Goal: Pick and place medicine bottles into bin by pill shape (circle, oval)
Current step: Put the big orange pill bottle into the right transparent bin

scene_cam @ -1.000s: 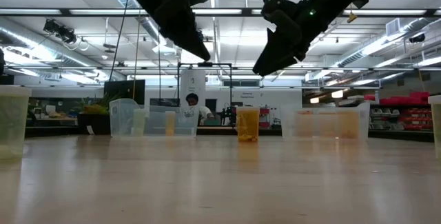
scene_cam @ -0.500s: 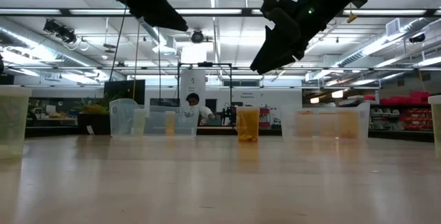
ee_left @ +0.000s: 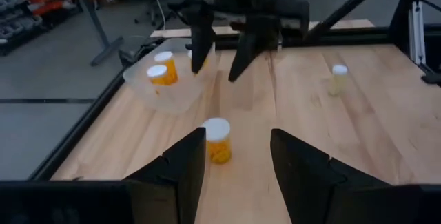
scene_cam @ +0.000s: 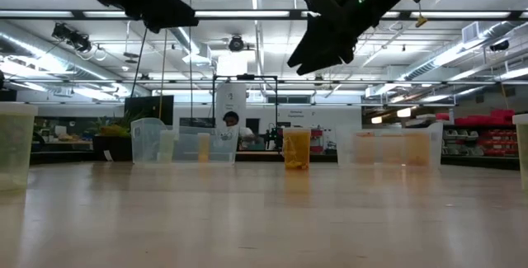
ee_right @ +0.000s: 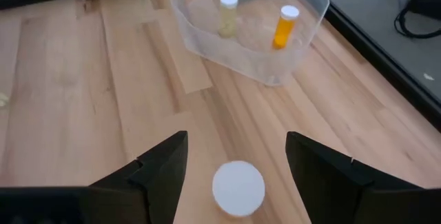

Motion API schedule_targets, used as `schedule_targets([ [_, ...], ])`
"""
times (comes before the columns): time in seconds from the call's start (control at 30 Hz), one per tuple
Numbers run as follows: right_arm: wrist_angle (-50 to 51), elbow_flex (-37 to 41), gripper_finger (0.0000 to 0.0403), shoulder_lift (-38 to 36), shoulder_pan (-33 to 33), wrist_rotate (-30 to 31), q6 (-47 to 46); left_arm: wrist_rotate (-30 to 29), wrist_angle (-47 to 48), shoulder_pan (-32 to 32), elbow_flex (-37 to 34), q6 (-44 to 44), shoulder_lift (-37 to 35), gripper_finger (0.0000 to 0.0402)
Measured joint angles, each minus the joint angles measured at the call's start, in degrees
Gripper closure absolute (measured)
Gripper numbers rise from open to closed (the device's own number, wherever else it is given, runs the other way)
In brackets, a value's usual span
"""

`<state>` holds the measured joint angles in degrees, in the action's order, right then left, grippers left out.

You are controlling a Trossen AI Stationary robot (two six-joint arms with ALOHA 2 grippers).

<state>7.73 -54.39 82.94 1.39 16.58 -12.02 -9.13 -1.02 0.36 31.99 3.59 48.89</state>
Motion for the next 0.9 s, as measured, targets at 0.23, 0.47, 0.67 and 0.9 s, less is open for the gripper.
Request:
schedule_targets([
  [0.23, 1.03, -1.48, 0.0151, 0.02, 0.07, -0.41, -0.42, 0.0, -3.34, -0.01, -5.35, -1.03, -5.39, 0.023],
  [0.47, 2.12, -2.54, 0.015, 0.0, -0.05, -0.66, -1.94, 0.28, -6.56, -0.5, -10.91, -2.84, -10.75, 0.023],
  [0.67, 1.12, -2.66, 0.015, 3.11, -0.87, 0.38, -3.23, 0.39, -10.52, -0.87, -16.3, -3.2, -14.23, 0.023],
  [0.9, 2.41, -6.24, 0.015, 11.43, -1.9, 1.41, -2.55, 0.44, -15.57, -0.98, -22.22, -5.54, -17.15, 0.023],
])
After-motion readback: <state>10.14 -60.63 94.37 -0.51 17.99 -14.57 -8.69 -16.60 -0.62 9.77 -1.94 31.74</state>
